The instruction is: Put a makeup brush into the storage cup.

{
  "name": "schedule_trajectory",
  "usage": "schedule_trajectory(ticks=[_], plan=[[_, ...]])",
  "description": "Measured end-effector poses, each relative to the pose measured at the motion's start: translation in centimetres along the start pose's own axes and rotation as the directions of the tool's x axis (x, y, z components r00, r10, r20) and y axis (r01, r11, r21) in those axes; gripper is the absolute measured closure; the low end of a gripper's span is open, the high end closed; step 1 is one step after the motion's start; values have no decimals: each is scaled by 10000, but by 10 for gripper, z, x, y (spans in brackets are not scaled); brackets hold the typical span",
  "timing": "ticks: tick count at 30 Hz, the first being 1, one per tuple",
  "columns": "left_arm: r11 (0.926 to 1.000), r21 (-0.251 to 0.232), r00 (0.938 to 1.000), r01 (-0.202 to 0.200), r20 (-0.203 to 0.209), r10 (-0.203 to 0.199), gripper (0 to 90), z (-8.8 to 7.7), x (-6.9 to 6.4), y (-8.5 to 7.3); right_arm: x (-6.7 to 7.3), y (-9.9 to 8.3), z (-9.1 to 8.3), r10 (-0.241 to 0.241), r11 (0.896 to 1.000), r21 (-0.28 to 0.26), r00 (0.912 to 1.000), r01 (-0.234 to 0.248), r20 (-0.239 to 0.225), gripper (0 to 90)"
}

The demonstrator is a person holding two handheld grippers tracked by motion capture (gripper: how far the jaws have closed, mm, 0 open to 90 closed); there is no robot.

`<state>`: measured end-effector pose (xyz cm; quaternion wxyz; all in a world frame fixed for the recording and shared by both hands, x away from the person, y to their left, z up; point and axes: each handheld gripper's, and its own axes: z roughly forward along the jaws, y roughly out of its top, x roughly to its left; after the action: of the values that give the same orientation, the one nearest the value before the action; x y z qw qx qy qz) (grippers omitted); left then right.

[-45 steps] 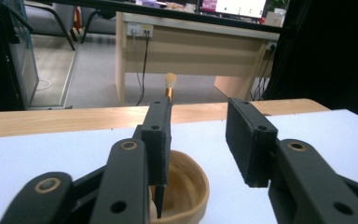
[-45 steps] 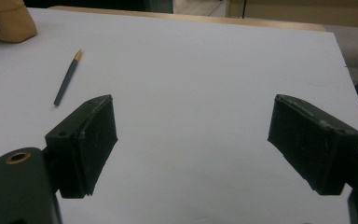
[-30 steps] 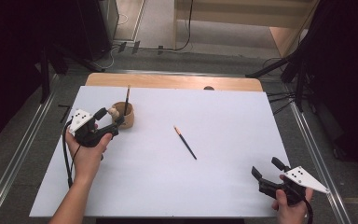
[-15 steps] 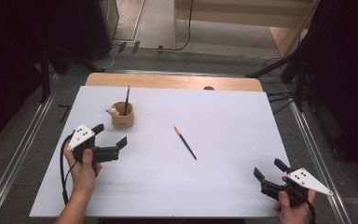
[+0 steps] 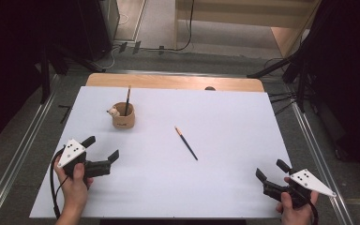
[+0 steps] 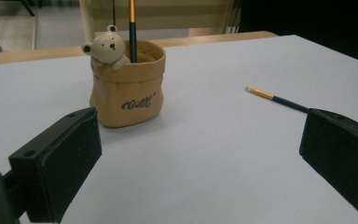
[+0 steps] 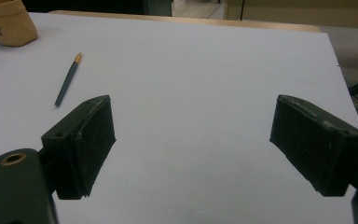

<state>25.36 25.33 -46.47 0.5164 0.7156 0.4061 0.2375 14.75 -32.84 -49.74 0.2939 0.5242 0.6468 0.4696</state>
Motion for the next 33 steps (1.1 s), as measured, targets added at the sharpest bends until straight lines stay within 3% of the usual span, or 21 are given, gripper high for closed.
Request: schedule_trajectory(ticks=[33], plan=[[9998,-59,9993,-168,-335,166,0,-45,9,-29,2,0,2,-77,10000,54,9999,77,-92,141]])
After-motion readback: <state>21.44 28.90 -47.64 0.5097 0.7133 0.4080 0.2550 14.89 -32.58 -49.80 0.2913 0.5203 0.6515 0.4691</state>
